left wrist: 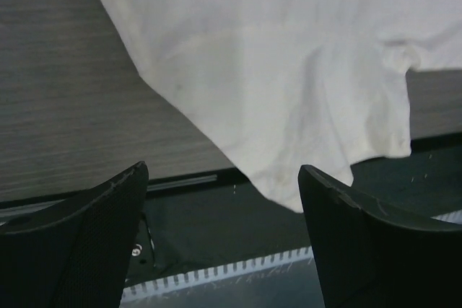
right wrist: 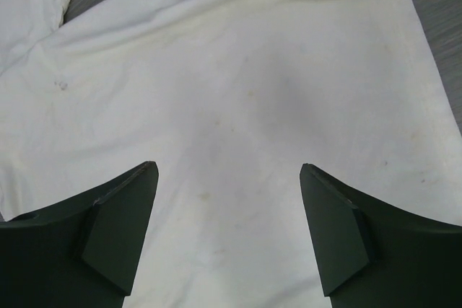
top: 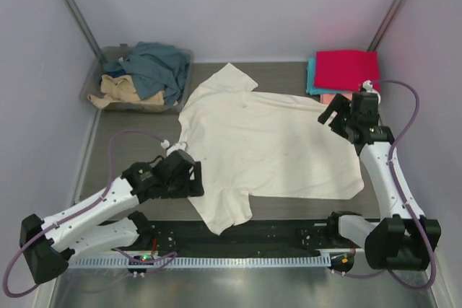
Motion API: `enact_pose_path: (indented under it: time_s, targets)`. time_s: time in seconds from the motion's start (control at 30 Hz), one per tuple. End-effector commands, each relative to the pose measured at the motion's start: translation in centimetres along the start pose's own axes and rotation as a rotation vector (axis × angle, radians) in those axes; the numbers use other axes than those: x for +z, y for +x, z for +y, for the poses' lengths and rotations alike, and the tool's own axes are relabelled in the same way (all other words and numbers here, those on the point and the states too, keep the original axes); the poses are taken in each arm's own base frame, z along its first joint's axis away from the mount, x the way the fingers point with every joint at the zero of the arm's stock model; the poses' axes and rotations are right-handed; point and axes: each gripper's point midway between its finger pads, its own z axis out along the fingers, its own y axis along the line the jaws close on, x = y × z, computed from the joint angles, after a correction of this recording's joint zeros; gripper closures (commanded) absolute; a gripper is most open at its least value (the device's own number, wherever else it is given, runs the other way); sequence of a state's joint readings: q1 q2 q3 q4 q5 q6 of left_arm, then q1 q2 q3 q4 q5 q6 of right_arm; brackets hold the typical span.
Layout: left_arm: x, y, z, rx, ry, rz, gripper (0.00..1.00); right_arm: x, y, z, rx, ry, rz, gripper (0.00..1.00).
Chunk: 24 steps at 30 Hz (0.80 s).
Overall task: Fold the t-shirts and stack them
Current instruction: Fold the tshirt
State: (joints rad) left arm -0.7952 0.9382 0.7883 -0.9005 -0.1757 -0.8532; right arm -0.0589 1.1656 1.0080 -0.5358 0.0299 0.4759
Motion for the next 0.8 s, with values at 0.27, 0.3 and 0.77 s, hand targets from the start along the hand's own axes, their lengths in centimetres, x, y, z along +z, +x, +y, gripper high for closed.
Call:
enact_pose_path:
  time_s: [0.27,0.3,0.77]
  targets:
    - [1.3,10.9,-2.8,-0.036,0.057,0.117,0.14,-3.6,3.5,-0.2,0.068,-0.113,-0.042,0.14]
    - [1.6,11.3,-3.0,-0.033,0.06,0.121,0.14,-3.5,3.7,-0.1,0.066,-0.118,-0.032,0.14]
    - [4.8,13.6,-5.0,0.005,0.076,0.165,0.23,-2.1,6.3,-1.1,0.056,-0.095,0.05,0.15]
